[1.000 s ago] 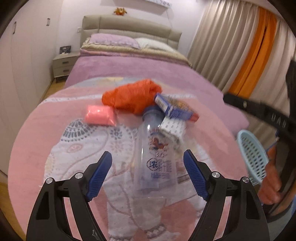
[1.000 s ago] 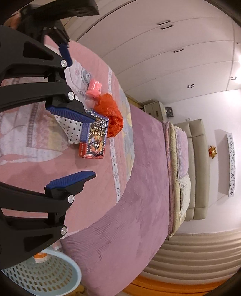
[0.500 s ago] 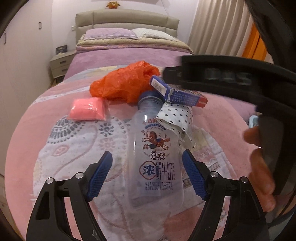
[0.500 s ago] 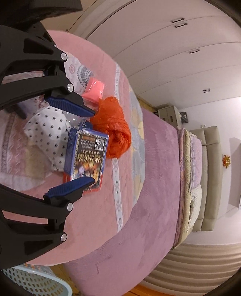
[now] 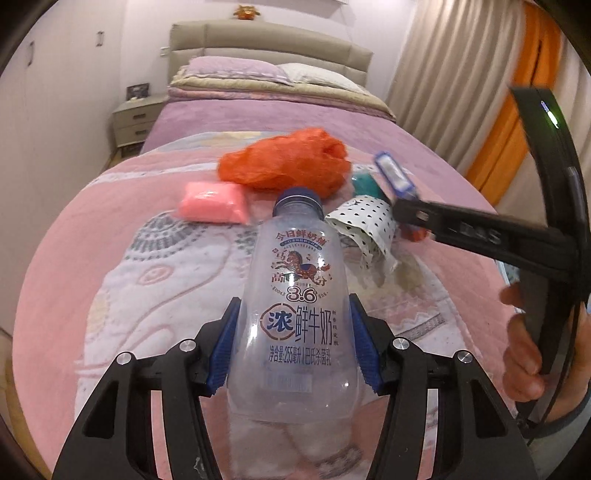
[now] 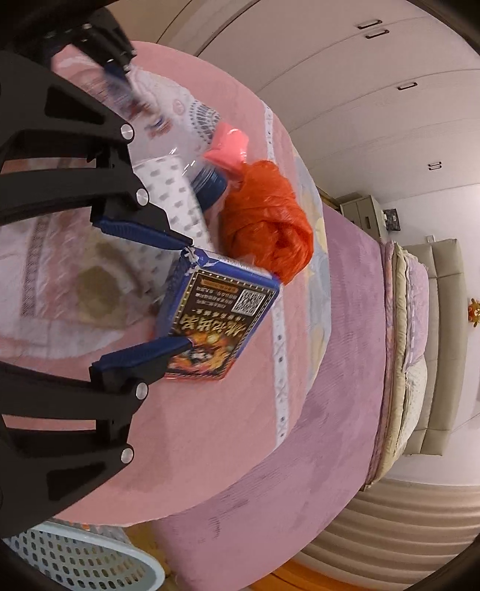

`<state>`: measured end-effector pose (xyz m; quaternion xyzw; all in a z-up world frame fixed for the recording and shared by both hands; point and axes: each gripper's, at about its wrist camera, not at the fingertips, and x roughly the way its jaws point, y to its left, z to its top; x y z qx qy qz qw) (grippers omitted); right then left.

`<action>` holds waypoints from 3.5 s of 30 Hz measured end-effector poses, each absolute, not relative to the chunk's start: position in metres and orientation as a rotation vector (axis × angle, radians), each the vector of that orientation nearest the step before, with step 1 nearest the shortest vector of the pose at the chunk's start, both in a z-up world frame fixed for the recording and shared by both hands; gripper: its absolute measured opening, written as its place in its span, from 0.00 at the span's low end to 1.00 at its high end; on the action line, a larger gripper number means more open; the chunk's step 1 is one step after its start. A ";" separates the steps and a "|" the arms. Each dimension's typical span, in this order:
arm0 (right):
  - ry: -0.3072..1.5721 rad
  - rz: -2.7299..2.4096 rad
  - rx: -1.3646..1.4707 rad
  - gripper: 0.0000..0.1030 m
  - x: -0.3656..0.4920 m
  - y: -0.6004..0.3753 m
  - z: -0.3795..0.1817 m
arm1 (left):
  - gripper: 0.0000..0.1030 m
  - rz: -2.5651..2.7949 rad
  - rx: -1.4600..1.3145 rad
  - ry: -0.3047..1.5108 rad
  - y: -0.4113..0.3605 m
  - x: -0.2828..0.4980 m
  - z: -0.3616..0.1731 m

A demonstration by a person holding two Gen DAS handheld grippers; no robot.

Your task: Collect trash

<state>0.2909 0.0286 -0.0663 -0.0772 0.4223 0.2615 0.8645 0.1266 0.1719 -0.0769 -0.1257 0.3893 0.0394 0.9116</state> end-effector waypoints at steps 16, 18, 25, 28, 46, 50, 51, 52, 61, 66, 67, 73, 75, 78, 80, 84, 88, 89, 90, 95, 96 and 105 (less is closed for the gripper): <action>0.911 0.432 -0.037 0.44 0.278 -0.070 -0.064 | 0.52 0.130 -0.316 0.702 0.190 0.111 -0.074; 0.933 0.457 0.038 0.47 0.283 -0.074 -0.067 | 0.52 0.126 -0.321 0.711 0.193 0.114 -0.077; 0.956 0.459 0.045 0.62 0.292 -0.032 -0.075 | 0.52 0.116 -0.317 0.724 0.189 0.114 -0.086; 0.959 0.375 0.012 0.63 0.301 -0.011 -0.082 | 0.52 0.114 -0.315 0.722 0.188 0.113 -0.086; 1.011 0.355 -0.010 0.65 0.306 -0.001 -0.102 | 0.53 0.134 -0.264 0.782 0.179 0.124 -0.089; 1.002 0.457 -0.034 0.63 0.289 -0.014 -0.101 | 0.52 0.140 -0.262 0.785 0.175 0.123 -0.086; 0.999 0.476 -0.039 0.63 0.286 -0.017 -0.101 | 0.52 0.135 -0.269 0.783 0.176 0.120 -0.086; 0.993 0.504 -0.048 0.63 0.282 -0.020 -0.100 | 0.52 0.130 -0.276 0.779 0.175 0.118 -0.084; 0.942 0.640 -0.203 0.63 0.230 -0.061 -0.090 | 0.52 0.085 -0.295 0.728 0.160 0.095 -0.069; 0.929 0.609 -0.150 0.62 0.209 -0.084 -0.086 | 0.52 0.051 -0.305 0.694 0.146 0.088 -0.058; 0.916 0.594 -0.123 0.62 0.206 -0.093 -0.083 | 0.52 0.039 -0.304 0.682 0.141 0.088 -0.053; 0.894 0.520 -0.034 0.31 0.204 -0.139 -0.066 | 0.52 -0.067 -0.275 0.626 0.106 0.088 -0.030; 0.890 0.494 -0.040 0.31 0.205 -0.147 -0.065 | 0.52 -0.093 -0.257 0.624 0.092 0.093 -0.026; 0.916 0.464 -0.036 0.31 0.212 -0.149 -0.078 | 0.52 -0.116 -0.241 0.633 0.076 0.098 -0.028; 0.924 0.486 -0.021 0.37 0.209 -0.149 -0.083 | 0.52 -0.127 -0.226 0.641 0.069 0.098 -0.031; 0.929 0.508 0.026 0.68 0.192 -0.154 -0.088 | 0.52 -0.130 -0.228 0.643 0.068 0.097 -0.033; 0.953 0.509 0.003 0.68 0.185 -0.142 -0.097 | 0.52 -0.126 -0.230 0.644 0.067 0.097 -0.034; 0.950 0.504 0.002 0.68 0.183 -0.142 -0.097 | 0.52 -0.127 -0.229 0.642 0.068 0.097 -0.034; 0.944 0.481 -0.019 0.68 0.182 -0.139 -0.099 | 0.52 -0.129 -0.226 0.638 0.068 0.096 -0.033; 0.958 0.453 -0.092 0.68 0.179 -0.121 -0.106 | 0.52 -0.132 -0.213 0.628 0.062 0.094 -0.027; 0.952 0.441 -0.115 0.66 0.177 -0.119 -0.105 | 0.52 -0.135 -0.209 0.631 0.060 0.096 -0.026; 0.835 0.386 -0.007 0.56 0.182 -0.164 -0.064 | 0.52 -0.208 -0.153 0.592 0.019 0.118 0.001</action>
